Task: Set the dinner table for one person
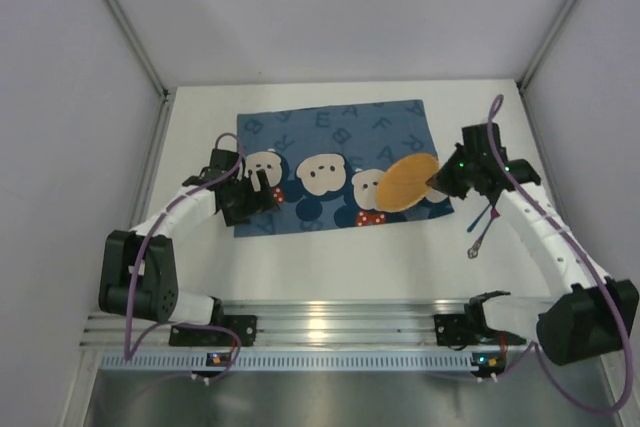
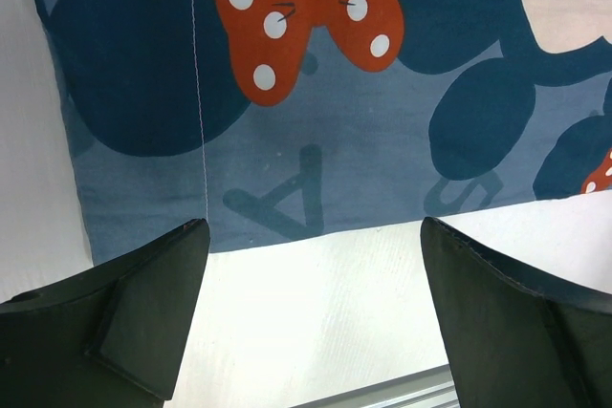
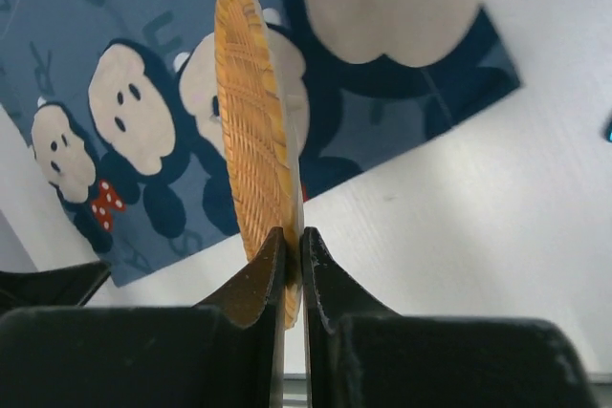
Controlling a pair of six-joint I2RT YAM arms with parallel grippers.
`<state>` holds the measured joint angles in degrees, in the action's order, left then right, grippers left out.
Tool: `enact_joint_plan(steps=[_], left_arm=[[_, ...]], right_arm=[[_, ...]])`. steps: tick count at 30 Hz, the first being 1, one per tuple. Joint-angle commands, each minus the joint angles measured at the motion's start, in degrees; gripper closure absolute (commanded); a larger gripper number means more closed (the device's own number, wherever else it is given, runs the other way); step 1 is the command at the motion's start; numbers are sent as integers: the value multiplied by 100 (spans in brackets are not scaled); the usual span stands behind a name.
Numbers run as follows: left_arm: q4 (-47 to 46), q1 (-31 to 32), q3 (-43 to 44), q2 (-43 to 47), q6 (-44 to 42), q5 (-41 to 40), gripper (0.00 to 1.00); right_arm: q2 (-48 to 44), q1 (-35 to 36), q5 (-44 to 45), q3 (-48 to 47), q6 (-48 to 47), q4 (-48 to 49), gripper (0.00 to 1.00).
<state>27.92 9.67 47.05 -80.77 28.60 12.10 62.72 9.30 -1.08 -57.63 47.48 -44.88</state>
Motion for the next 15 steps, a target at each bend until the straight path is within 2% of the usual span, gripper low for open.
enact_joint_plan(steps=[1, 7, 15], left_arm=[[-120, 26, 200, -9, -48, -76, 3], [-41, 26, 191, 105, -56, -111, 3], [82, 26, 147, 229, -65, -181, 2]], right_arm=[[904, 825, -401, -705, 261, 1304, 100], [2732, 1337, -1226, -2065, 357, 2710, 100], [4678, 1531, -1719, -3439, 525, 3319, 100]])
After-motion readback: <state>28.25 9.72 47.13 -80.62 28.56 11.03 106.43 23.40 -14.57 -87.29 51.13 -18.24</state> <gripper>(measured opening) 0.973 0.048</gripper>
